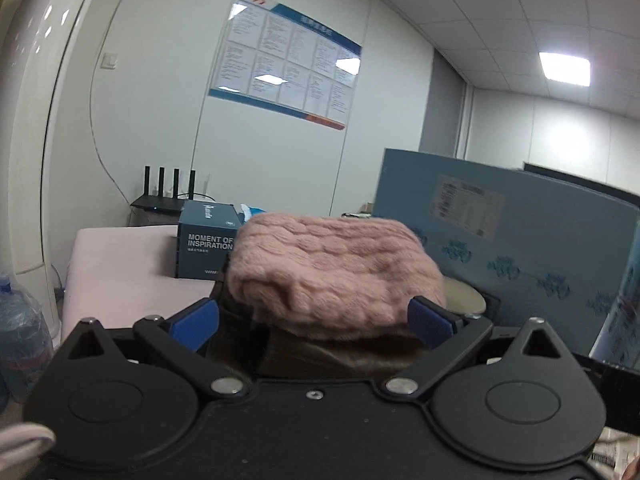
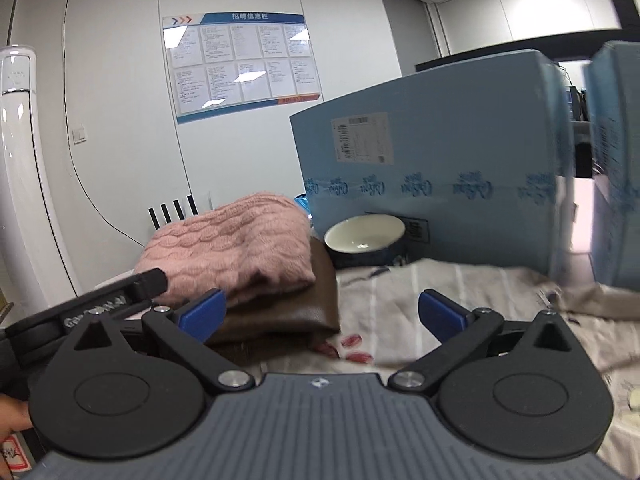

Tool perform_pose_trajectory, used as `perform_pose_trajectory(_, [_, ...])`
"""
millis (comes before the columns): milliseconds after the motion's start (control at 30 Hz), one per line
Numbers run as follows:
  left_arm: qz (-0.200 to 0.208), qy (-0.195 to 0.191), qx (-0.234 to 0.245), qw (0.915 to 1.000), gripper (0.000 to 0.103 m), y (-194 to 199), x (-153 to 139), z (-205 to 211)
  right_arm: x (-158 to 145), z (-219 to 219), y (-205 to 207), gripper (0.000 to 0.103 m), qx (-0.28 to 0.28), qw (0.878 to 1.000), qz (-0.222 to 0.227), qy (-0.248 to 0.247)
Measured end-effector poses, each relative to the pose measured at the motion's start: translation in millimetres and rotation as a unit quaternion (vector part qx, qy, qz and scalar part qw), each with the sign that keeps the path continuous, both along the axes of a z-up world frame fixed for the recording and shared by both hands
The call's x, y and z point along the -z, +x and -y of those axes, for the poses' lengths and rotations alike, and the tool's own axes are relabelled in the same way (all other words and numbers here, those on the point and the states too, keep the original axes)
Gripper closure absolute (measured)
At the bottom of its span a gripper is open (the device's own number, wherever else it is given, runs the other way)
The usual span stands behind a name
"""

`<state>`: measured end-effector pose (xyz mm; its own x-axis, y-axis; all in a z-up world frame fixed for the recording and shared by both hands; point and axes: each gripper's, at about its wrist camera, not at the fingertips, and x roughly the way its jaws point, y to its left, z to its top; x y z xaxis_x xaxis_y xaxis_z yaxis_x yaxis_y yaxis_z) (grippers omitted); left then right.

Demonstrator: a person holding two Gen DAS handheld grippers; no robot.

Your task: Fold clothes

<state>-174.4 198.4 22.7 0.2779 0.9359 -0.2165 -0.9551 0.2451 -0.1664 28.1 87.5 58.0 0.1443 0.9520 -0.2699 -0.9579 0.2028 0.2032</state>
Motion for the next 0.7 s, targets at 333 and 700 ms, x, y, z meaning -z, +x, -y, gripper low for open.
perform_pose_trajectory(333, [-0.06, -0.004, -0.019, 0.998, 0.0, 17.8, 18.7, 42.6, 21.8, 33.0, 2.6, 0.0, -0.008, 0.999, 0.042, -0.007])
perform_pose_trajectory(700, [-0.079, -0.018, -0.077, 0.9938, 0.0, 16.8, 33.6, 68.1, 26.1, 45.3, 9.3, 0.0, -0.037, 0.999, 0.029, 0.004])
